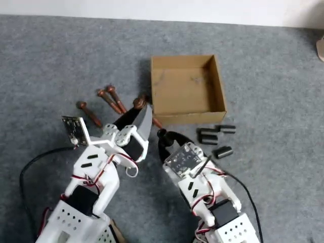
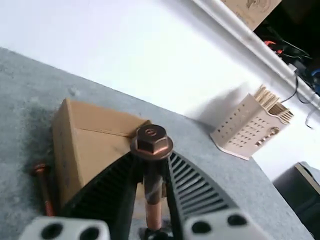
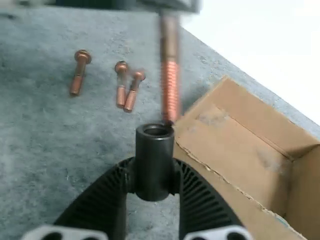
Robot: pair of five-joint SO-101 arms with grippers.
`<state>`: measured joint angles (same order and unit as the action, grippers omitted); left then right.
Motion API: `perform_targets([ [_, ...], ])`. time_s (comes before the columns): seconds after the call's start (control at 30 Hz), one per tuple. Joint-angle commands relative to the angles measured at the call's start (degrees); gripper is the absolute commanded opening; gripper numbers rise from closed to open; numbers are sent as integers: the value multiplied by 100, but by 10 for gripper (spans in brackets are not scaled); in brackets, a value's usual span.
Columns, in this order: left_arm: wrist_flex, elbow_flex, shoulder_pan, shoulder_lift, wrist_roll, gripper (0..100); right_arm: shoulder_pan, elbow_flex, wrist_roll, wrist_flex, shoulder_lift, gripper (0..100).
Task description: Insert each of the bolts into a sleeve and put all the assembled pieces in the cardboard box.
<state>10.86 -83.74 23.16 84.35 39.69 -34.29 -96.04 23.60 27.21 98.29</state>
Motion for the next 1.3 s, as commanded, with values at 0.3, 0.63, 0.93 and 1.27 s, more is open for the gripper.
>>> perform_targets([
  [0.3,-149,22,400,136,9,6,-75,-813,-70,-4,101,6],
  [0.63,290,347,57,145,-220,6,-75,-804,-70,207,101,6],
  [0.93,290,374,31,145,-229,6,207,-804,-62,207,101,6],
  [1.27,290,453,31,145,-229,6,312,-804,-62,207,101,6],
])
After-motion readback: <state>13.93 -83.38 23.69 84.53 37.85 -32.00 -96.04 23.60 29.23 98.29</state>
